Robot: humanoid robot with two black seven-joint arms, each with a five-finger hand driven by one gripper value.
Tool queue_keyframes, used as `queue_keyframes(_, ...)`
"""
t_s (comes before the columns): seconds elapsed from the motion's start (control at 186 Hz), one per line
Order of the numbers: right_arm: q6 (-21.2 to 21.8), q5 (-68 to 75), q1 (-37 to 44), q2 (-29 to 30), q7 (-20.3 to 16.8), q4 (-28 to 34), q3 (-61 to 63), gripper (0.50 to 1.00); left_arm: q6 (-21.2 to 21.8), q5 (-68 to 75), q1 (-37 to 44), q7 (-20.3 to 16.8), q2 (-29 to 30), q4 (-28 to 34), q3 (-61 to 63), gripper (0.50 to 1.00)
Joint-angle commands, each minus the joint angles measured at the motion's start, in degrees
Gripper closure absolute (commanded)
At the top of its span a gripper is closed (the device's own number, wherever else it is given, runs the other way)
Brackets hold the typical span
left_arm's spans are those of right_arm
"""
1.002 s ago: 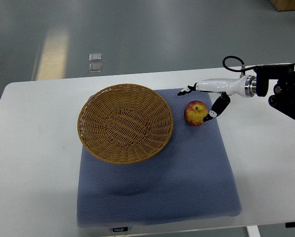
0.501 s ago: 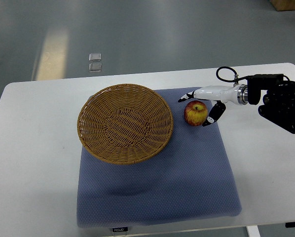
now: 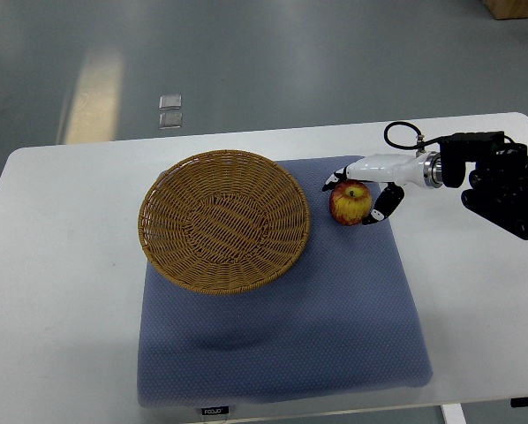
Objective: Place red apple in basket with right hand
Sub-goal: 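Close the right hand's fingers around the red apple and lift it, then carry the held apple with the right hand over the basket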
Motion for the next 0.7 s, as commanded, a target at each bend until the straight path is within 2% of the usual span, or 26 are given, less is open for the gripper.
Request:
queue_keyframes(0.0,0.15,-0.08,0.17,-0.07,0.0,0.0,-0.02,0.75,-0.02,0.01,0.0,0.02,0.0,0.0,0.0,0.5)
queue_keyframes(0.059,0.15,-0.08,0.17,-0.07,0.0,0.0,-0.02,0.787,-0.02,0.01,0.0,0.02,0.0,0.0,0.0,0.5)
queue_keyframes(0.145,0.15,-0.08,0.17,-0.07,0.0,0.0,-0.02,0.795,-0.02,-0.08,0.0,0.02,0.0,0.0,0.0,0.5)
queue_keyframes(0.695,0.41,0.54,6.76,-1.03,0.0,-0.17,0.33,0.791,-0.02,0.01,0.0,-0.07,0.0,0.0,0.0,0.5)
